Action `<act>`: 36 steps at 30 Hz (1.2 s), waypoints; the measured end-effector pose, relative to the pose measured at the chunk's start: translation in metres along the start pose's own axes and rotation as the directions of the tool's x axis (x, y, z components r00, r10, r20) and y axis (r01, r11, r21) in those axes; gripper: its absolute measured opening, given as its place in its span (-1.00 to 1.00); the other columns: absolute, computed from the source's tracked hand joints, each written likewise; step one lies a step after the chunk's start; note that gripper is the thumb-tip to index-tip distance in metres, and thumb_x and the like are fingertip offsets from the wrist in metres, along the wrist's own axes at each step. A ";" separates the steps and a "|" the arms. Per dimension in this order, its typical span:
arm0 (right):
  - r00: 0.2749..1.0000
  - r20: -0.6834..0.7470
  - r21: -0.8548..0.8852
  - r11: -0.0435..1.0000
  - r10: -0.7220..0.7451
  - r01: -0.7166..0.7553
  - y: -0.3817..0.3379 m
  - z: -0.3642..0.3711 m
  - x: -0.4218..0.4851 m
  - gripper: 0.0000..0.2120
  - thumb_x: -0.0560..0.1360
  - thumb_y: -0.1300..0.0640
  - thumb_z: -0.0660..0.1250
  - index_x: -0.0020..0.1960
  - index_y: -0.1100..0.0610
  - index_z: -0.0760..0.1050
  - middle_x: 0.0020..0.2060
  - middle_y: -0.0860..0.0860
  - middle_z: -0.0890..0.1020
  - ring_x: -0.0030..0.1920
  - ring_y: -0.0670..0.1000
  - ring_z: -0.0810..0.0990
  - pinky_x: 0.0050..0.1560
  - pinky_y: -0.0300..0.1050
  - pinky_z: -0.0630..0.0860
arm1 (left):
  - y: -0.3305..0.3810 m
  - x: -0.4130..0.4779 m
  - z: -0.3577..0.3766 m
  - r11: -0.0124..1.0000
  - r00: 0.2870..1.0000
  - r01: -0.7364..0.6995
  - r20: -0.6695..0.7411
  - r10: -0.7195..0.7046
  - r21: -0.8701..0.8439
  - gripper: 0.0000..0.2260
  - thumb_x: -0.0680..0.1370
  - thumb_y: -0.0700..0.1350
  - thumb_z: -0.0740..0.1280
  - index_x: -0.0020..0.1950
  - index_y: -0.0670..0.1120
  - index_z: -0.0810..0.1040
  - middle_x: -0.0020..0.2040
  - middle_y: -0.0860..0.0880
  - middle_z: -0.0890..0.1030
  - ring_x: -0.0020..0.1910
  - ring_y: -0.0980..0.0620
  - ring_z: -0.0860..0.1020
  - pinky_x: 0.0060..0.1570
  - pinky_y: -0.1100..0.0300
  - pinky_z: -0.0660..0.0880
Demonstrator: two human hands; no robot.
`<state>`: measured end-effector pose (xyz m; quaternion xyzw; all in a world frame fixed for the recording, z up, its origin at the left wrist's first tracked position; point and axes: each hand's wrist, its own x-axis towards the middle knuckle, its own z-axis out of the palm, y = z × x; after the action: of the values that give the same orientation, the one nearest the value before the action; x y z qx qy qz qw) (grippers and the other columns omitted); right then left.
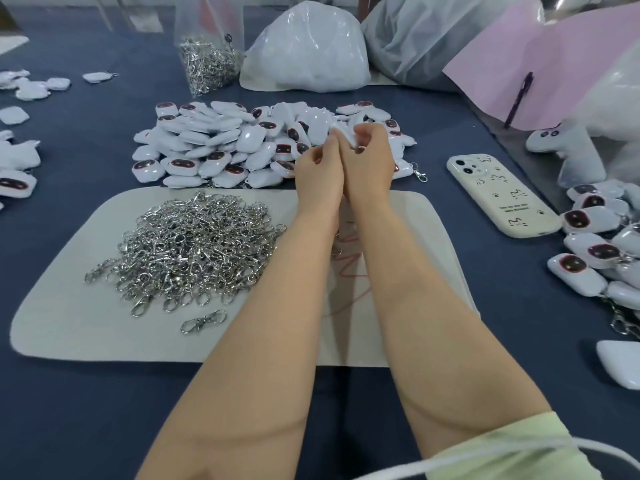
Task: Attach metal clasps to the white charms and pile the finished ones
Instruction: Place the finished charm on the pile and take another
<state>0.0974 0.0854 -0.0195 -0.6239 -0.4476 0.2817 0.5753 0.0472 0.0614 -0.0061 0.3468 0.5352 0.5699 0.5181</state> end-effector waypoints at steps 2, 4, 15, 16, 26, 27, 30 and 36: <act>0.999 0.031 0.017 1.000 -0.010 0.009 -0.002 0.000 -0.005 -0.68 0.46 0.13 0.37 0.18 0.13 0.42 0.08 -0.02 0.57 0.06 -0.03 0.53 0.14 -0.10 0.47 | 0.003 -0.003 0.000 1.000 1.000 0.003 0.018 -0.003 -0.001 -0.81 0.54 -0.13 0.24 -0.25 -0.13 0.51 -0.36 0.00 0.57 -0.31 0.02 0.53 -0.22 0.15 0.50; 0.997 0.065 0.037 0.999 -0.033 0.030 -0.002 -0.003 -0.014 -0.73 0.44 0.20 0.36 0.12 0.12 0.42 0.02 0.00 0.58 -0.01 -0.01 0.54 0.09 -0.06 0.51 | 0.005 -0.007 -0.002 1.000 1.000 0.007 0.019 -0.007 -0.010 -0.82 0.50 -0.18 0.26 -0.31 -0.11 0.47 -0.43 0.02 0.52 -0.35 0.02 0.49 -0.25 0.20 0.44; 0.938 0.334 -0.142 0.979 -0.089 0.143 0.007 -0.050 -0.065 -0.68 0.48 0.23 0.28 0.22 0.08 0.43 -0.07 -0.11 0.58 -0.12 -0.07 0.57 -0.24 -0.45 0.42 | 0.003 -0.035 -0.046 0.998 0.995 -0.042 0.083 0.045 -0.037 -0.86 0.58 -0.27 0.16 0.05 -0.11 0.47 -0.09 -0.09 0.58 -0.20 -0.01 0.60 -0.16 0.18 0.59; 0.930 0.361 -0.252 0.953 -0.070 0.169 0.010 -0.053 -0.069 -0.70 0.49 0.18 0.31 0.22 0.08 0.46 -0.03 -0.07 0.58 -0.11 -0.05 0.56 -0.22 -0.41 0.41 | 0.001 -0.039 -0.049 0.998 0.996 -0.038 0.080 0.041 -0.044 -0.88 0.59 -0.25 0.17 0.05 -0.12 0.47 -0.13 -0.05 0.56 -0.24 0.04 0.60 -0.20 0.22 0.59; 0.887 0.459 -0.629 0.690 -0.043 0.359 0.011 -0.042 -0.086 -0.91 0.52 0.11 0.28 0.01 0.08 0.49 0.09 0.11 0.52 0.07 0.14 0.52 -0.09 -0.10 0.37 | -0.018 -0.051 -0.062 0.991 0.997 -0.075 0.010 0.077 -0.113 -0.91 0.57 -0.26 0.21 -0.09 -0.11 0.47 -0.21 -0.08 0.52 -0.43 0.13 0.54 -0.40 0.29 0.51; 0.900 0.433 -0.619 0.709 -0.052 0.338 0.013 -0.042 -0.087 -0.88 0.52 0.11 0.28 0.03 0.10 0.49 0.10 0.11 0.51 0.08 0.13 0.51 -0.05 -0.07 0.40 | -0.018 -0.051 -0.063 0.991 0.997 -0.075 0.017 0.078 -0.109 -0.93 0.57 -0.25 0.21 -0.05 -0.13 0.47 -0.19 -0.09 0.52 -0.42 0.13 0.54 -0.40 0.29 0.51; 0.925 0.375 -0.588 0.755 -0.063 0.290 0.016 -0.042 -0.086 -0.86 0.53 0.17 0.25 0.08 0.14 0.47 0.10 0.10 0.52 0.11 0.13 0.49 0.05 -0.03 0.41 | -0.018 -0.049 -0.066 0.993 0.996 -0.078 0.030 0.081 -0.088 -0.91 0.57 -0.24 0.22 0.04 -0.13 0.47 -0.19 -0.07 0.53 -0.40 0.10 0.52 -0.39 0.31 0.49; 0.937 0.341 -0.497 0.830 -0.079 0.251 0.017 -0.040 -0.084 -0.76 0.51 0.25 0.23 0.16 0.10 0.47 0.04 0.04 0.60 0.06 0.08 0.52 0.03 -0.08 0.43 | -0.018 -0.048 -0.064 0.997 0.998 -0.069 -0.004 0.069 -0.034 -0.88 0.55 -0.25 0.22 0.04 -0.14 0.49 -0.27 -0.04 0.53 -0.52 0.18 0.41 -0.45 0.32 0.41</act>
<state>0.0991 -0.0064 -0.0428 -0.6661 -0.6445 0.1878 0.3251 0.0014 -0.0031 -0.0281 0.3553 0.5137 0.5970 0.5035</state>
